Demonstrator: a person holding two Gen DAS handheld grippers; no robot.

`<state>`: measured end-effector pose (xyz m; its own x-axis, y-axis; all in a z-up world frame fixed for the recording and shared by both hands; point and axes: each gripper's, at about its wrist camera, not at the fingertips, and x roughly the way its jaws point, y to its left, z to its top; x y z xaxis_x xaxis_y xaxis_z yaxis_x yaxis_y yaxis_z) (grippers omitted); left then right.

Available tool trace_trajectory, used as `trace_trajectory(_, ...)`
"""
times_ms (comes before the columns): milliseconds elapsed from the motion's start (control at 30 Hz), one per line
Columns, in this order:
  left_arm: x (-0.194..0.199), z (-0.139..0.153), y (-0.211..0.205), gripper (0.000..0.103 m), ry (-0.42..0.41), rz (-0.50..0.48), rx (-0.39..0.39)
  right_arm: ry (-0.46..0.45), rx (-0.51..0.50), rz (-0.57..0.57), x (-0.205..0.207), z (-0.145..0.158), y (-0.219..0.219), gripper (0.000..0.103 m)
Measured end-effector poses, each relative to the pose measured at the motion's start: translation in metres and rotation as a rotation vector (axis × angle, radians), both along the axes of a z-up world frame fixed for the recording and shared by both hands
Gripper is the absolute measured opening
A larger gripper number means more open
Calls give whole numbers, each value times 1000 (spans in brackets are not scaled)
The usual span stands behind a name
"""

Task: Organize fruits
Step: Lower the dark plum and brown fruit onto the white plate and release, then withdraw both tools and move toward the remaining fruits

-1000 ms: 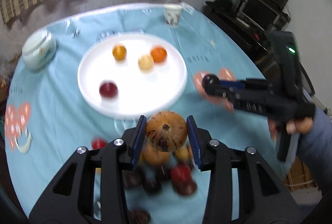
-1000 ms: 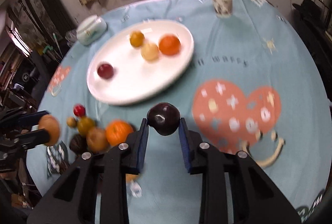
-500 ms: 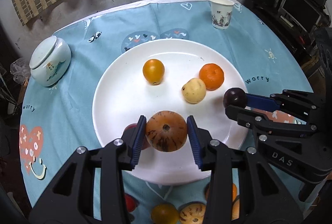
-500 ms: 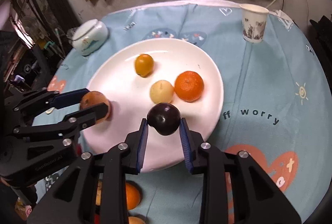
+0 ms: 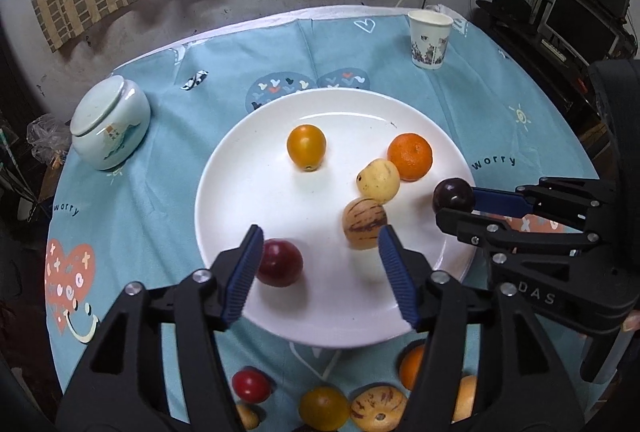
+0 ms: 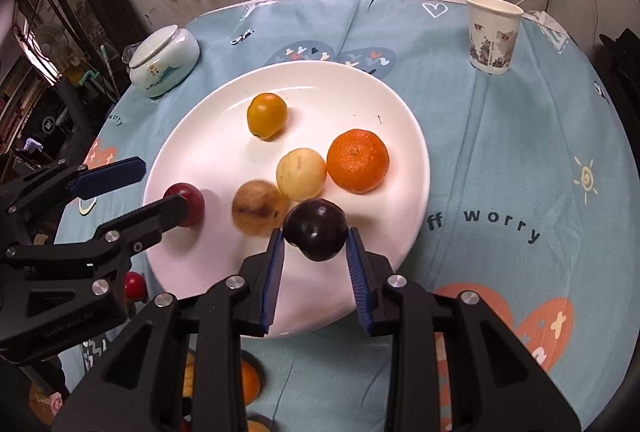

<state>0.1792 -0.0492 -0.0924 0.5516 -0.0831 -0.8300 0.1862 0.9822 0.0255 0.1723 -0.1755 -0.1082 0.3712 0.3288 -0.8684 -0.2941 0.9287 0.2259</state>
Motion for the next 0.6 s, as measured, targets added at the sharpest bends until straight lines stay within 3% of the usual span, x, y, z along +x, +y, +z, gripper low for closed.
trace_trajectory(233,-23,17,16,63,-30,27,-19,-2,-62,16,-1,2,13,36)
trace_trajectory(267,-25,18,18,63,-32,35,-22,-6,-46,12,-2,4,13,42)
trace_trajectory(300,-27,19,21,63,-31,42,-26,-26,-42,7,-2,6,13,59)
trace_trajectory(367,-33,23,30,63,-41,64,-33,-47,-59,3,-2,11,14,59)
trace_trajectory(500,-46,31,50,64,-70,106,-50,-216,-45,1,-17,48,8,59)
trace_trajectory(600,-54,37,64,66,-82,143,-57,-343,20,-30,-38,85,-9,59)
